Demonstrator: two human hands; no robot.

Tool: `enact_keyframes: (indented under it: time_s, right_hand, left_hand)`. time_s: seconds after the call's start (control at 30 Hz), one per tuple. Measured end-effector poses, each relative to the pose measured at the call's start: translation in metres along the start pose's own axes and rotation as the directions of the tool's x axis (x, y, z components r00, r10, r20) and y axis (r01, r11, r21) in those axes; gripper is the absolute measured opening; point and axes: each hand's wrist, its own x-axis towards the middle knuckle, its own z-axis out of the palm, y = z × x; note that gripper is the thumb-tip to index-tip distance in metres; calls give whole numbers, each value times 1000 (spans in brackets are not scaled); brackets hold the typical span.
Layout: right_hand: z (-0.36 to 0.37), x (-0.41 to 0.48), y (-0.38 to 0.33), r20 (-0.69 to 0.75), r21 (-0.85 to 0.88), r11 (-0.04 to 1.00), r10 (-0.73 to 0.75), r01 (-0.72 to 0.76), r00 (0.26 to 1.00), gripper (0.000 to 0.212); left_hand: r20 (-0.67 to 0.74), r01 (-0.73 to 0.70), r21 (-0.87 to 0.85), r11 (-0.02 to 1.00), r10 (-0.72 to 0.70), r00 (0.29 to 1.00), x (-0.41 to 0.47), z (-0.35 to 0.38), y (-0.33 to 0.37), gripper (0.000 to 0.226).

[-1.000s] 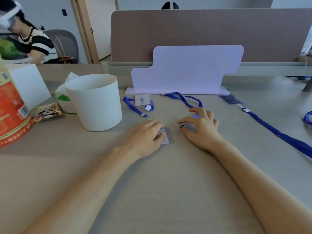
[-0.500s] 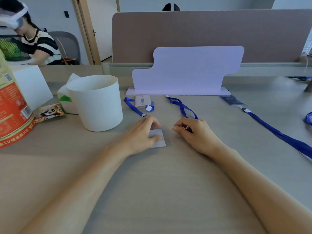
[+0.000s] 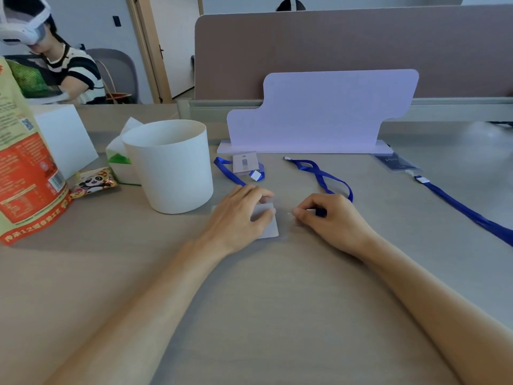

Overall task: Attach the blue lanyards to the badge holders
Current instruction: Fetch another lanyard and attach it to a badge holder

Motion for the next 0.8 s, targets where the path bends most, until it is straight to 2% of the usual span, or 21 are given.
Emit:
enact_keyframes:
  time_s: [0.17,0.3,0.63,0.8]
  right_hand:
    - [1,0,0,-111,52,998,49,-44,993,18]
    - [2,-1,-3,-76,42,998,50,-47,996,17]
    - [-1,-1,-11,-4,250,952,181,-174,983,23]
    - [-2,-3,-15,30,289,941,176,-177,984,25]
  left_hand:
    - [-34,-9,-13,1000,9,999,1,-1,3,27]
    - [-16,-42,-8,999,42,999,1,-1,7,26]
    - [-51,-13,-54,998,10,999,4,-2,-1,34]
    - [-36,-4,-72,997,2,999,3,-4,2,30]
